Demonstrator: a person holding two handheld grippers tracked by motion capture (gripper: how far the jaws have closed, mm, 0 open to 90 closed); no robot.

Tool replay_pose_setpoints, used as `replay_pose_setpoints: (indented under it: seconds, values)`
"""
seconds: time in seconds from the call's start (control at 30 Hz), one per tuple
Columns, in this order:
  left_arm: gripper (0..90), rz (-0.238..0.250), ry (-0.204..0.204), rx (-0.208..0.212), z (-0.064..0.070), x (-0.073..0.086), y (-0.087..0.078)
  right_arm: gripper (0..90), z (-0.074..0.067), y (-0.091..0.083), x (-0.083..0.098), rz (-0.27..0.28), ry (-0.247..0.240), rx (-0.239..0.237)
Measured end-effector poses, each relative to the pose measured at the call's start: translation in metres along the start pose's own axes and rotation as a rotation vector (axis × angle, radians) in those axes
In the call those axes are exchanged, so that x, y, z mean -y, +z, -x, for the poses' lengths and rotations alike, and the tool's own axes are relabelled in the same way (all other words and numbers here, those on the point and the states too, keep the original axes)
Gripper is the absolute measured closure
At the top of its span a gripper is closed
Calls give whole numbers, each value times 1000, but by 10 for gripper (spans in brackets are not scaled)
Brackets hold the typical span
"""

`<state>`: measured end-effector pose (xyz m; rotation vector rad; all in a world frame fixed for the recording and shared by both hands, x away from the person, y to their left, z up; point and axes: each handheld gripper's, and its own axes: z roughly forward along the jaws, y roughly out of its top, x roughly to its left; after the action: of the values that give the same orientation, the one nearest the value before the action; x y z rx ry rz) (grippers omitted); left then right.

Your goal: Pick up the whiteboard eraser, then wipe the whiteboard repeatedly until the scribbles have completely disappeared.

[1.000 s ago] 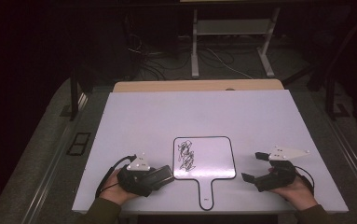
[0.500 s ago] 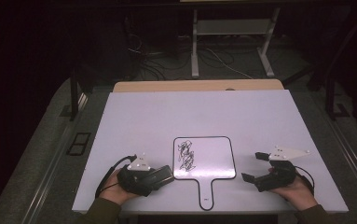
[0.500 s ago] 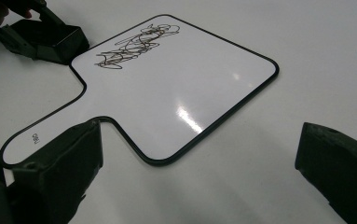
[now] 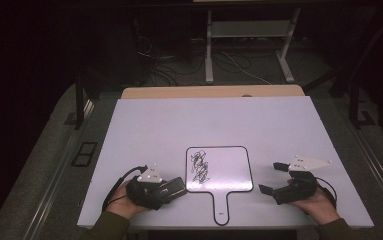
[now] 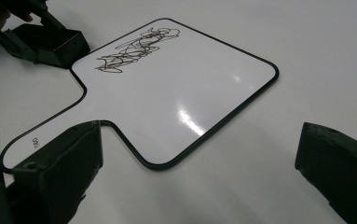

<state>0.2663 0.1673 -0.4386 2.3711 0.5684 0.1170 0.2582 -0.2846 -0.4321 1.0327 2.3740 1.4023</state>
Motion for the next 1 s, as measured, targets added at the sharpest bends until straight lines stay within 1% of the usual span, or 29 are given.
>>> replay_pose_setpoints:
  seconds: [0.13,0.23,0.4,0.47,0.53,0.6,0.7,0.73,0.83,0.87,0.97,1.0]
  values:
    - [389,-8,6,4,-1,-1,0,0,1,-1,0,4,-2,-4]
    - [390,-4,4,6,-1,-2,-1,0,1,-1,0,5,1,-4]
    - [390,19,0,12,-2,-5,-6,0,-1,-1,1,0,-2,-5]
    - [390,29,-11,14,-1,-6,-7,0,-1,-1,1,1,-2,-4]
    - [390,32,-11,15,-1,-6,-7,0,0,-1,1,2,-1,-4]
    - [390,25,-1,12,-1,-7,-8,0,0,-1,1,4,-2,-4]
    - [390,30,-9,15,-1,-9,-9,0,0,-2,2,3,-3,-4]
    - [390,40,-12,15,0,-10,-9,0,0,-2,2,3,-2,-4]
    - [390,34,-11,14,0,-11,-10,0,0,-2,2,3,-4,-2]
    - [390,41,-19,16,0,-12,-10,0,0,-2,2,4,-2,-2]
    - [390,35,-20,17,-1,-13,-11,0,0,-2,2,4,-1,-2]
    - [390,41,-23,15,-1,-15,-11,0,0,-2,2,5,0,-2]
